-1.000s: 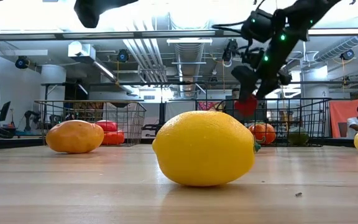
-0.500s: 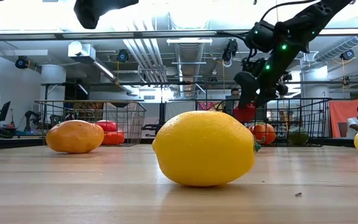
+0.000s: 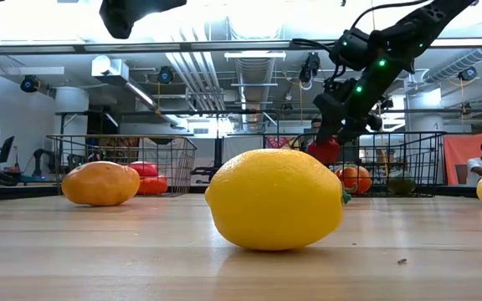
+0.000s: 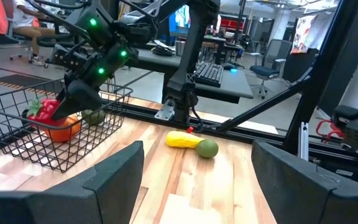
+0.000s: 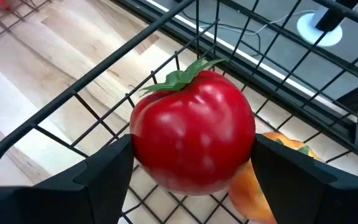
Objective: Sort produce into baskets
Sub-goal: Put the large tomato into the black wire basket, then put the potato into the brown wire basket
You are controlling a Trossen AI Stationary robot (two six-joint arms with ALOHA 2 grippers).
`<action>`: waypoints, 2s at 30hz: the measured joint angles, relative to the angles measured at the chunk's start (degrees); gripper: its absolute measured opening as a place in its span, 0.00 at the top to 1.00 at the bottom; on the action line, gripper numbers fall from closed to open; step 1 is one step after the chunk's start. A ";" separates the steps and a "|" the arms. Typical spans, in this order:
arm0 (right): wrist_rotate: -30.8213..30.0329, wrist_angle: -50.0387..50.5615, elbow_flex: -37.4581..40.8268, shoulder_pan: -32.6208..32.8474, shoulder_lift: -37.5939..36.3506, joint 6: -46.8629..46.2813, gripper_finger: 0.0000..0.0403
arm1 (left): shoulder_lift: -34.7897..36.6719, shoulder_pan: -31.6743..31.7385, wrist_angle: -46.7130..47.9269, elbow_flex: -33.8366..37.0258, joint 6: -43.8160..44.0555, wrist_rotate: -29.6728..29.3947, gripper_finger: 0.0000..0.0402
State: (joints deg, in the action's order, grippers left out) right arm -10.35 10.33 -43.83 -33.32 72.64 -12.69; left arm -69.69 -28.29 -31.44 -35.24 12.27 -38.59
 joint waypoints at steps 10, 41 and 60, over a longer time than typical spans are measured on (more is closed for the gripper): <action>-1.32 0.05 0.00 -1.61 0.31 -3.05 0.26 | 0.00 0.00 -0.02 0.00 0.01 -0.02 0.31; 5.88 -2.99 0.02 -7.23 10.40 0.15 0.26 | 0.00 0.01 -0.24 0.00 0.27 -0.03 0.31; 6.30 -3.13 0.02 -7.23 10.29 0.74 0.11 | 0.00 0.00 -0.22 0.00 0.25 -0.04 0.31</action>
State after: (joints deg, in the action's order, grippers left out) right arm -4.05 7.20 -43.81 -40.56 82.94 -11.94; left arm -69.69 -28.29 -31.66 -35.24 12.51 -38.63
